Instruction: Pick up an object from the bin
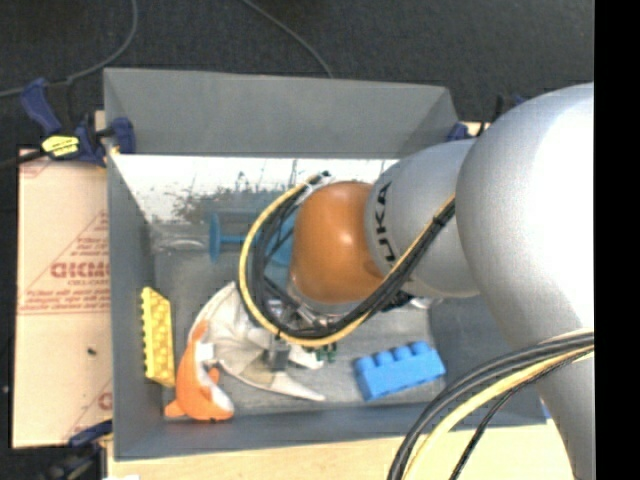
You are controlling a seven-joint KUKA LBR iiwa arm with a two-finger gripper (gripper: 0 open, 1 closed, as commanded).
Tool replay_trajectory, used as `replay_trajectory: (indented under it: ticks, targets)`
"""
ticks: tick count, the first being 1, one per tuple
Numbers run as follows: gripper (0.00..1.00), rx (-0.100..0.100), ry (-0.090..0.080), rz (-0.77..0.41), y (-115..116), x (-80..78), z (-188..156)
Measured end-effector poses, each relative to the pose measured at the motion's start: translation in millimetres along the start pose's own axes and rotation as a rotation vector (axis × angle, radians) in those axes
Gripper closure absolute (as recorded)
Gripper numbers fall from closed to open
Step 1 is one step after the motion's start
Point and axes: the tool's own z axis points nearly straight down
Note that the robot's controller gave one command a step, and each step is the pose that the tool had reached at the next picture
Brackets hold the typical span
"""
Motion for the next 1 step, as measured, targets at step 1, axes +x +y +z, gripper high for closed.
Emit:
replay_trajectory:
  ticks: [1]
  targets:
    - [1.00, 0.000, 0.000, 0.001, 0.0, 0.0, 0.0]
